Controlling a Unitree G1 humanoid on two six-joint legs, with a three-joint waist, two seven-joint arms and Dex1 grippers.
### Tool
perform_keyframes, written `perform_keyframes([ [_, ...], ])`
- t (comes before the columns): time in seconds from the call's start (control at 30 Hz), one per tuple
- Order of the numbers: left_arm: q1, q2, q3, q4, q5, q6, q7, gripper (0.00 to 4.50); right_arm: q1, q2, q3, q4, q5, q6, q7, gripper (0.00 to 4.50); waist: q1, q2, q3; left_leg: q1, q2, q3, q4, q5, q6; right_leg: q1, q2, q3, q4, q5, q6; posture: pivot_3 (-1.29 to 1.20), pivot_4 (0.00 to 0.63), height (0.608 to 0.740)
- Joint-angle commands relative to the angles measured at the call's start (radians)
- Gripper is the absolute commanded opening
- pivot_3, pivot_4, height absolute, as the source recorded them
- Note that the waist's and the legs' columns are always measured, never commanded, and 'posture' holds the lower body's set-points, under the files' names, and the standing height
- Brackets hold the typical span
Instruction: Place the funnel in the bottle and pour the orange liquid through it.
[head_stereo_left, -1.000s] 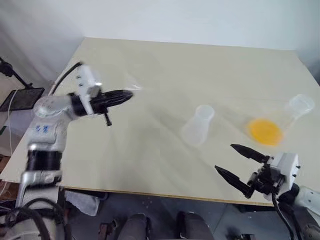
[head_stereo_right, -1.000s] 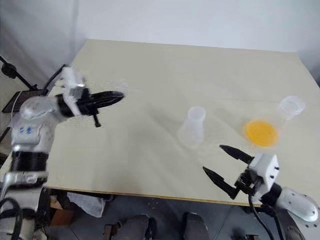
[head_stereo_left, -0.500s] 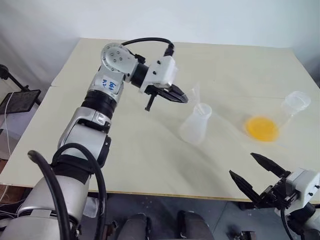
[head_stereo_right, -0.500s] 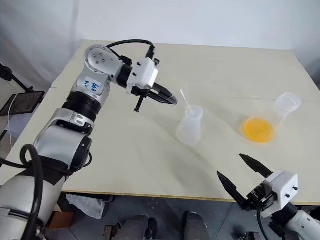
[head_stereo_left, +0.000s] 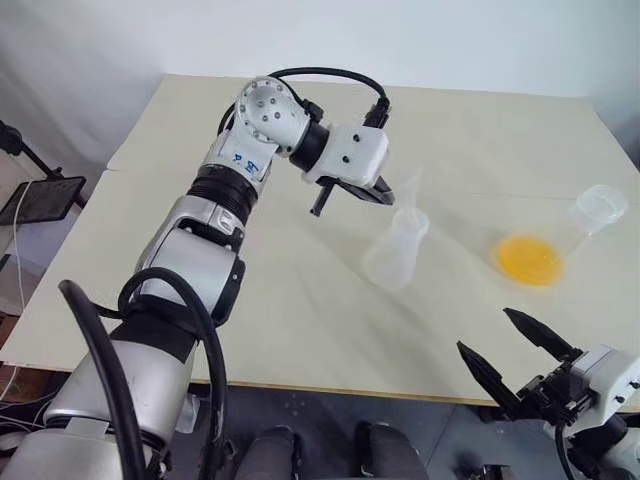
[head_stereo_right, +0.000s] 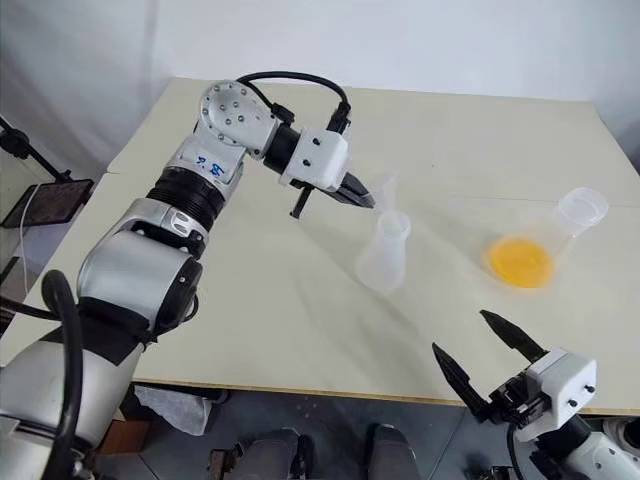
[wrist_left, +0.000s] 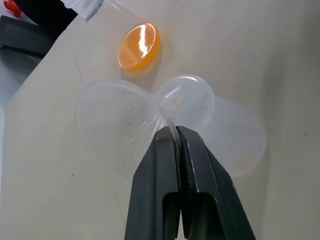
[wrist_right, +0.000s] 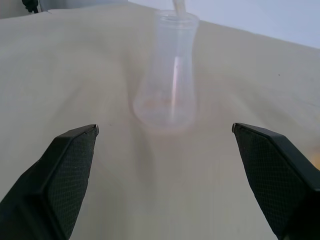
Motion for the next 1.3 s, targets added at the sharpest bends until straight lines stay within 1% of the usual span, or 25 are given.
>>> perform_keyframes([
  [0.03, -0.030, -0.018, 0.003, -0.006, 0.014, -0.015, 0.016, 0.05, -0.001, 0.007, 0.002, -0.023, -0.002, -0.027, -0.014, 4.50, 0.000, 0.000, 0.000, 0.000, 0.000, 0.000, 0.000, 0.000, 0.000, 0.000, 0.000, 0.000, 0.000, 0.000, 0.000, 0.00, 0.150, 0.740],
  [0.07, -0.029, -0.021, 0.004, -0.005, 0.016, -0.016, 0.013, 0.47, -0.002, 0.009, 0.006, -0.023, -0.004, -0.028, -0.017, 4.50, 0.000, 0.000, 0.000, 0.000, 0.000, 0.000, 0.000, 0.000, 0.000, 0.000, 0.000, 0.000, 0.000, 0.000, 0.000, 0.00, 0.150, 0.740],
  [0.1, -0.029, -0.024, 0.004, -0.005, 0.019, -0.018, 0.012, 0.65, -0.003, 0.009, 0.009, -0.024, -0.006, -0.029, -0.018, 4.50, 0.000, 0.000, 0.000, 0.000, 0.000, 0.000, 0.000, 0.000, 0.000, 0.000, 0.000, 0.000, 0.000, 0.000, 0.000, 0.00, 0.150, 0.740],
  [0.37, -0.031, -0.037, 0.033, -0.010, -0.009, -0.001, -0.018, 3.07, -0.006, 0.011, 0.009, -0.015, -0.004, -0.039, -0.020, 4.50, 0.000, 0.000, 0.000, 0.000, 0.000, 0.000, 0.000, 0.000, 0.000, 0.000, 0.000, 0.000, 0.000, 0.000, 0.000, 0.00, 0.150, 0.740],
  [0.43, -0.023, -0.035, 0.061, -0.016, -0.043, 0.012, -0.051, 3.67, -0.006, 0.011, 0.010, -0.013, -0.005, -0.042, -0.022, 4.50, 0.000, 0.000, 0.000, 0.000, 0.000, 0.000, 0.000, 0.000, 0.000, 0.000, 0.000, 0.000, 0.001, 0.000, 0.000, 0.00, 0.150, 0.740],
  [0.47, -0.016, -0.034, 0.081, -0.022, -0.070, 0.031, -0.080, 4.04, -0.004, 0.012, 0.007, -0.011, -0.004, -0.044, -0.022, 4.50, -0.001, 0.000, 0.000, 0.000, 0.000, 0.000, 0.000, 0.000, 0.000, 0.000, 0.000, 0.000, 0.001, 0.000, 0.000, 0.00, 0.150, 0.740],
  [0.53, 0.005, -0.023, 0.123, -0.034, -0.120, 0.072, -0.127, 4.47, 0.001, 0.017, -0.005, -0.008, 0.002, -0.048, -0.027, 4.50, -0.001, 0.000, 0.000, 0.000, 0.000, 0.000, 0.000, 0.000, 0.000, 0.000, 0.000, 0.000, 0.001, 0.000, 0.000, 0.00, 0.150, 0.740],
  [0.7, 0.115, 0.061, 0.206, -0.092, -0.225, 0.229, -0.226, 4.47, 0.016, 0.047, -0.060, -0.010, 0.042, -0.054, -0.065, 4.50, -0.006, 0.001, 0.000, 0.001, 0.000, 0.000, 0.001, 0.000, 0.000, 0.000, 0.000, 0.000, 0.003, 0.000, 0.000, 0.00, 0.150, 0.740],
  [0.77, 0.174, 0.104, 0.237, -0.125, -0.263, 0.282, -0.218, 4.47, 0.017, 0.070, -0.094, -0.005, 0.078, -0.050, -0.095, 4.50, -0.007, 0.001, 0.000, 0.002, 0.000, 0.000, 0.001, 0.000, 0.000, -0.001, -0.001, 0.000, 0.007, 0.000, 0.000, 0.00, 0.150, 0.740],
  [0.83, 0.247, 0.148, 0.277, -0.170, -0.299, 0.332, -0.174, 4.47, 0.013, 0.093, -0.134, 0.012, 0.089, -0.063, -0.126, 4.50, -0.007, 0.001, -0.001, 0.002, 0.000, 0.000, 0.001, 0.000, 0.000, -0.003, -0.001, 0.001, 0.010, 0.000, 0.000, 0.00, 0.150, 0.740],
  [0.93, 0.368, 0.204, 0.314, -0.271, -0.339, 0.411, -0.129, 4.47, 0.004, 0.124, -0.172, 0.037, 0.074, -0.085, -0.169, 4.50, -0.007, 0.001, -0.001, 0.001, 0.000, -0.001, 0.002, 0.000, 0.000, -0.004, -0.002, 0.002, 0.011, 0.000, 0.000, 0.00, 0.150, 0.740],
  [1.0, 0.515, 0.248, 0.346, -0.419, -0.379, 0.497, -0.090, 4.47, -0.008, 0.157, -0.223, 0.056, 0.061, -0.107, -0.237, 4.50, -0.007, 0.002, -0.001, 0.001, 0.000, -0.001, 0.002, 0.000, 0.000, -0.004, -0.003, 0.005, 0.011, 0.000, 0.000, 0.00, 0.150, 0.740],
  [1.1, 0.743, 0.286, 0.375, -0.670, -0.422, 0.587, -0.020, 4.47, 0.011, 0.190, -0.295, 0.104, 0.083, -0.111, -0.290, 4.50, -0.007, 0.003, -0.002, 0.001, 0.000, -0.003, 0.002, 0.000, -0.001, -0.004, -0.006, 0.011, 0.012, 0.000, 0.000, 0.00, 0.150, 0.740],
  [1.2, 0.873, 0.295, 0.380, -0.852, -0.461, 0.689, 0.047, 4.47, 0.026, 0.189, -0.330, 0.132, 0.113, -0.099, -0.294, 4.50, 0.000, 0.003, -0.002, 0.000, 0.000, -0.007, 0.002, -0.001, -0.001, -0.004, -0.006, 0.012, 0.012, 0.000, -0.001, 0.00, 0.150, 0.740],
  [1.3, 0.975, 0.292, 0.383, -0.984, -0.490, 0.760, 0.108, 4.47, 0.011, 0.163, -0.332, 0.144, 0.100, -0.083, -0.307, 4.50, -0.005, 0.003, -0.002, 0.000, 0.000, -0.008, 0.004, -0.001, -0.001, -0.001, -0.007, 0.014, 0.010, 0.000, -0.001, 0.00, 0.150, 0.740],
])
